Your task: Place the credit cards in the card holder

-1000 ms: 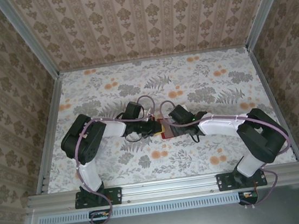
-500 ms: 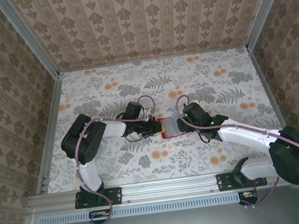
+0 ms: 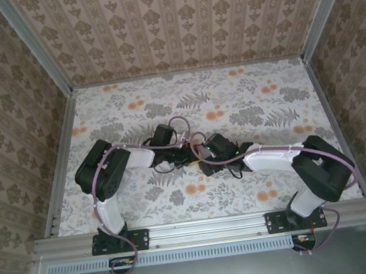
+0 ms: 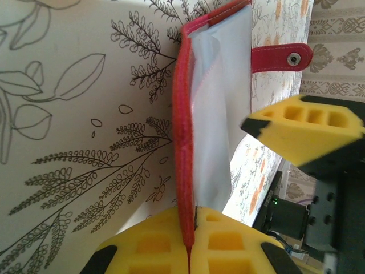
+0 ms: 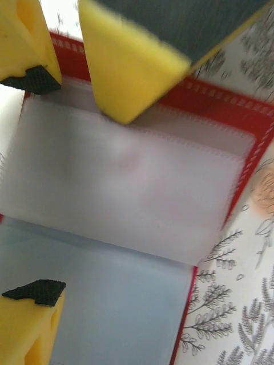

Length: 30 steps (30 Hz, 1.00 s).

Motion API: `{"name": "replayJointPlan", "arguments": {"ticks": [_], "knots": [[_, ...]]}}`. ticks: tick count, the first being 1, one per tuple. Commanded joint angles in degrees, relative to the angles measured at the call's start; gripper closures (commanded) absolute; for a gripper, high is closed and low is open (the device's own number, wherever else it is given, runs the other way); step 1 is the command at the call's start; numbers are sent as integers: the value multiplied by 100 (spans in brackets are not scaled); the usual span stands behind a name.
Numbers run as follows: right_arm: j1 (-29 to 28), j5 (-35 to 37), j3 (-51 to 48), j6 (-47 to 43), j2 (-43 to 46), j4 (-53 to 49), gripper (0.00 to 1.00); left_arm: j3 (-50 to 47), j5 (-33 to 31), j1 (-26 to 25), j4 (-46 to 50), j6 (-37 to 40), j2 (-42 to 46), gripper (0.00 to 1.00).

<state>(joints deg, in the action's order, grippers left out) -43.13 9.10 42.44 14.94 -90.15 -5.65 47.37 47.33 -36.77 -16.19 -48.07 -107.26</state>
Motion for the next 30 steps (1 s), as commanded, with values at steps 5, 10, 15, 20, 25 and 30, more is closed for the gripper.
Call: {"name": "replayJointPlan", "arguments": {"ticks": [5,10,15,20,25,30], "knots": [[78,863,260,148,-345,40,13,-126,202,-40,-122,-40,100,100],[191,155,16,77,30,275,14,-169,233,-32,-193,-68,30,100],[280,91,-112,61,332,181,16,-168,250,-32,-219,-62,17,100],[510,192,-71,103,265,-48,18,-175,224,-32,-188,-44,26,100],[603,-96,-7,120,103,-87,19,-185,225,-23,-203,-66,65,100],[617,783,208,517,-70,-542,18,-174,246,-22,-150,-64,91,100]]}}
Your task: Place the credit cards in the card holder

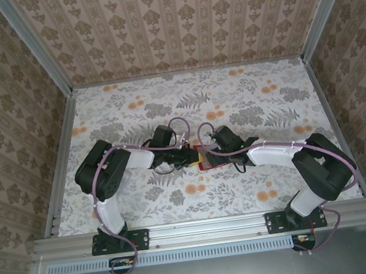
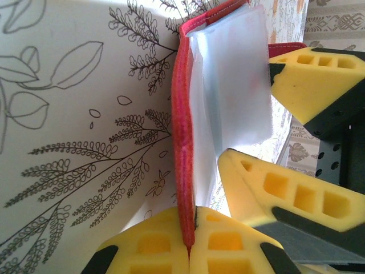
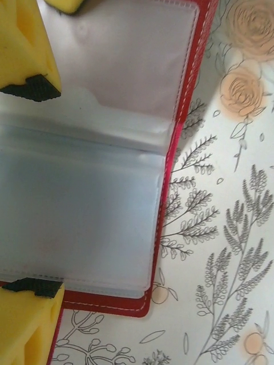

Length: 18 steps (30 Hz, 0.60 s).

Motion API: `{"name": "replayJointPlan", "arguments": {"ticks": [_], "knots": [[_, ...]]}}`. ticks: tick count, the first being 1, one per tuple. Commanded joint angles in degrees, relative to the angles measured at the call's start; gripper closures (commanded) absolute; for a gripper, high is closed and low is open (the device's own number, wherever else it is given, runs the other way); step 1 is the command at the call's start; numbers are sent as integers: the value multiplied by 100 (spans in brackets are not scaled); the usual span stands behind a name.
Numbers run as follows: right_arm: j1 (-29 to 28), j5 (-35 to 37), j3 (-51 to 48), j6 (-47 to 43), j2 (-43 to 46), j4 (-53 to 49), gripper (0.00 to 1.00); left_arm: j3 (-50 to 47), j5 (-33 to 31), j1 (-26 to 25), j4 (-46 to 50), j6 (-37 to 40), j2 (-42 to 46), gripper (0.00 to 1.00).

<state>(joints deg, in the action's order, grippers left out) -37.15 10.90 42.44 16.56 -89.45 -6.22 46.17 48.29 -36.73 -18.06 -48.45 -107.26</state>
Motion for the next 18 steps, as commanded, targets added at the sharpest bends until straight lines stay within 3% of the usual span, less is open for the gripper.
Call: {"name": "replayJointPlan", "arguments": {"ticks": [1,6,9,13,18], "knots": [[44,953,266,497,-155,-679,17,-77,117,-26,48,-11,124,100],[229,1554,106,1042,298,-987,16,-73,68,-1,224,98,135,100],[380,1479,12,1139,644,-1101,16,-80,7,17,287,135,136,80],[419,739,45,841,1026,-1118,16,-38,-4,93,528,257,292,60],[376,-602,294,464,1154,-1103,16,71,-155,276,1175,605,664,53]]}}
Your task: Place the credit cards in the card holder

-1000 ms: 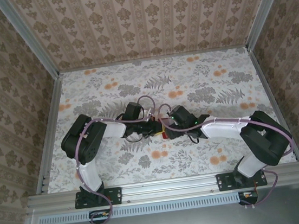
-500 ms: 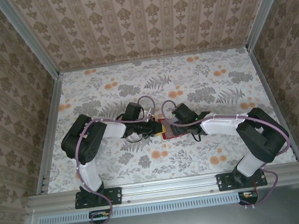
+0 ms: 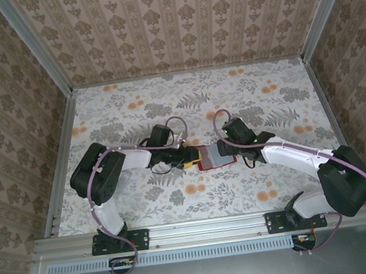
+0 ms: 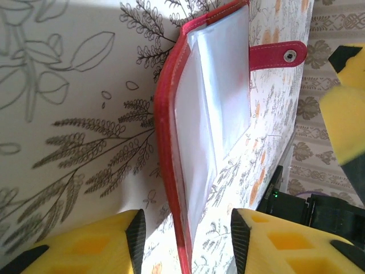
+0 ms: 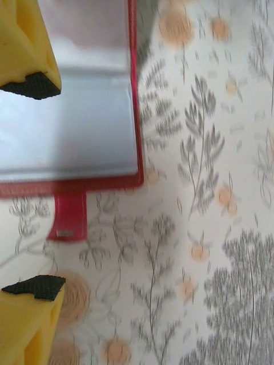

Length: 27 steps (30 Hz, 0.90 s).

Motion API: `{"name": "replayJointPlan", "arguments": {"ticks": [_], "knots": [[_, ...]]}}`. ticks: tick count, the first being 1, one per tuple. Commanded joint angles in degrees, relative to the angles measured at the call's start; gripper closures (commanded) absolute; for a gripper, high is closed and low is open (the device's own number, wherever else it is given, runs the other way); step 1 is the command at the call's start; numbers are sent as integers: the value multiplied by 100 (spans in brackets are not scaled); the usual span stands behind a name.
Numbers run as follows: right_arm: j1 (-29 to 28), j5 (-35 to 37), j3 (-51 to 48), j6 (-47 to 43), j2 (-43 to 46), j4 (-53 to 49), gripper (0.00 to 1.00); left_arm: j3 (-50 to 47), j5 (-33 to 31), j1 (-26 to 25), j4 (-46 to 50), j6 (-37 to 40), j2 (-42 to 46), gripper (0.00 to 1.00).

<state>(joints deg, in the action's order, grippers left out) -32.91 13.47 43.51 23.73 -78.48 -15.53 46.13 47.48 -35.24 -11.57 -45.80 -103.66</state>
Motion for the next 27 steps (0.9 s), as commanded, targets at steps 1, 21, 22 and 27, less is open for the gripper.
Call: {"name": "replayJointPlan", "arguments": {"ticks": [1,21,22,27], "knots": [[-58,-1070,224,-269,24,-142,17,76,-85,177,616,368,392,52],[-288,-2255,71,-338,542,483,22,212,-3381,1173,5419,1475,3756,38],[-303,-2245,70,-334,559,498,22,141,-3469,1215,5681,1437,3933,37],[-357,-2115,-98,-363,781,720,22,-159,-3277,1152,6533,1403,4779,21]]}}
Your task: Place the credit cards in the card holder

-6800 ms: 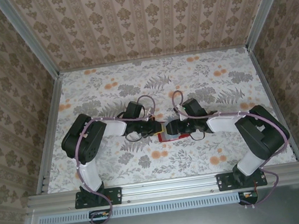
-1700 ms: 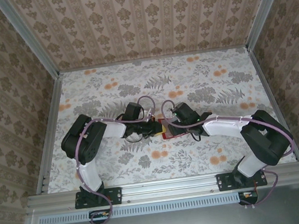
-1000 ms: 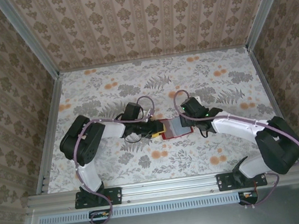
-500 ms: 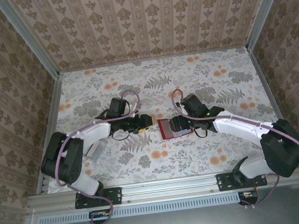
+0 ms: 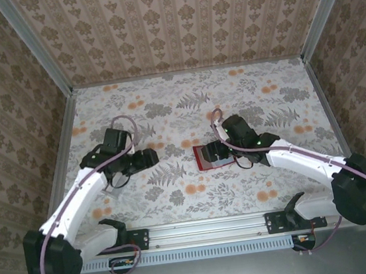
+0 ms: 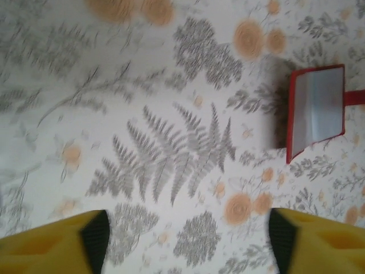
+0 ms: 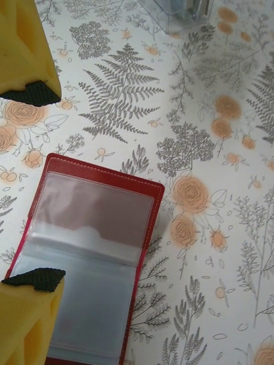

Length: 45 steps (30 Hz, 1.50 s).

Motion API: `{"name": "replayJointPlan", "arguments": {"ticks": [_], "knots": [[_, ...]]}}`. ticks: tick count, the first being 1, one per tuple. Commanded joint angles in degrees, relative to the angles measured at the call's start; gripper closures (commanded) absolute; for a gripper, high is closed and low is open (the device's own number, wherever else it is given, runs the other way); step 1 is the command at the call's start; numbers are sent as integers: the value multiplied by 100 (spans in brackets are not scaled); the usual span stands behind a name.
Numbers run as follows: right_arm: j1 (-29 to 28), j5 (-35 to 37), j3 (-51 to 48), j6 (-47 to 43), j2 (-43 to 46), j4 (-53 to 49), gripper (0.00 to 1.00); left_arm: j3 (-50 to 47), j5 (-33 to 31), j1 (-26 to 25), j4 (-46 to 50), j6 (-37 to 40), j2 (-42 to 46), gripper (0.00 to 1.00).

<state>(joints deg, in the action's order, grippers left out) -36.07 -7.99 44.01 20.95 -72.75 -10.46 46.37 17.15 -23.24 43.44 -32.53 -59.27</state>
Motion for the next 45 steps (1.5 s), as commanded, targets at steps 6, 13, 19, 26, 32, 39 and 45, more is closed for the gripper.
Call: {"name": "replayJointPlan", "arguments": {"ticks": [6,13,19,26,32,39,45], "knots": [[-40,187,-303,-98,414,510,22,123,-1816,-488,1476,-50,259,21],[-40,264,-399,-146,760,518,21,318,-2910,-431,1656,-173,-1025,32],[-40,445,-715,-135,1241,508,21,318,-2603,-202,1408,20,-1342,41],[-33,636,-847,-162,1561,424,21,314,-2293,-33,1279,137,-1698,69],[-31,747,-900,-126,1712,434,21,480,-2188,-149,1266,105,-2137,72],[-27,935,-945,-92,1973,321,21,973,-1953,-460,830,-83,-2659,89],[-23,1011,-1049,-10,2111,202,21,1777,-1981,-577,468,-182,-3679,91]]}}
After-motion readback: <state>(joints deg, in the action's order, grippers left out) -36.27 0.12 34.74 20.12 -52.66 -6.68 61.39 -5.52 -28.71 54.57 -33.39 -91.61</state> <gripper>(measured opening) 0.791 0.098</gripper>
